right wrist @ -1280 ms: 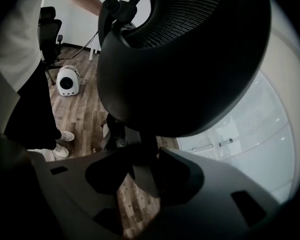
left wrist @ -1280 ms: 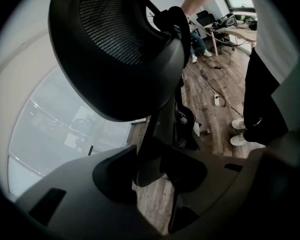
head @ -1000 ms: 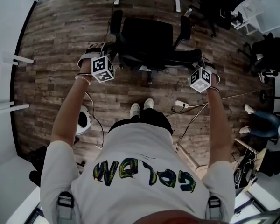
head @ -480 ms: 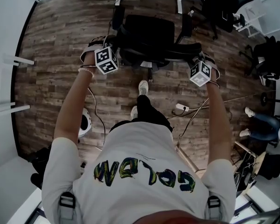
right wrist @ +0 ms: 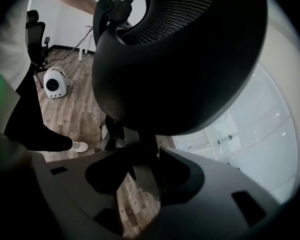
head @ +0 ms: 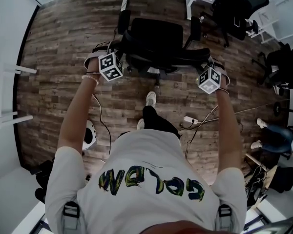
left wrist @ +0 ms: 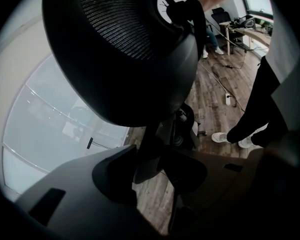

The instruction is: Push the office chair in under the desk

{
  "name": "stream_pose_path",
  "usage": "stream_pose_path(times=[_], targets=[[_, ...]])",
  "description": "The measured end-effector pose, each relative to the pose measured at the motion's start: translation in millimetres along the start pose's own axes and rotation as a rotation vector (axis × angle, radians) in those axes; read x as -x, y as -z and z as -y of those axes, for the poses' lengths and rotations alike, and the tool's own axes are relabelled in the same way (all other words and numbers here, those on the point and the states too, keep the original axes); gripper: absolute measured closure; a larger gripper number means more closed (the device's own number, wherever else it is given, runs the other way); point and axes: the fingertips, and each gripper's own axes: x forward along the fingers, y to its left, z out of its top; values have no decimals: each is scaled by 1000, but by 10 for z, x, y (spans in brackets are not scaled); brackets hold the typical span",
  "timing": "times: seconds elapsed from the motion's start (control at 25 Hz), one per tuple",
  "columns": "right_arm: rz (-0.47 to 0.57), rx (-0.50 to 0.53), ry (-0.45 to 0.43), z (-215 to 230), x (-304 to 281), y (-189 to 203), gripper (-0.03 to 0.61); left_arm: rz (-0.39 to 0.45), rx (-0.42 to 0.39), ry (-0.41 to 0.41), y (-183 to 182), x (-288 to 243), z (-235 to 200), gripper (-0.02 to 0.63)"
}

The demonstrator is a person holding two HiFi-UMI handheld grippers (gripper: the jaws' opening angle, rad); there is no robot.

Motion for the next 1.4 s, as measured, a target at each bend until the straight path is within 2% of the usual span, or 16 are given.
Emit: stream_pose_path(times=[0.88,1.4], targets=[[29,21,-35,1208,-1013,-38,393,-76,41,-14,-80,-1099,-1110,451],[34,17,-47,1821,-1504,-98,394,-79,53,-33,-130,-1634,-1714,451]])
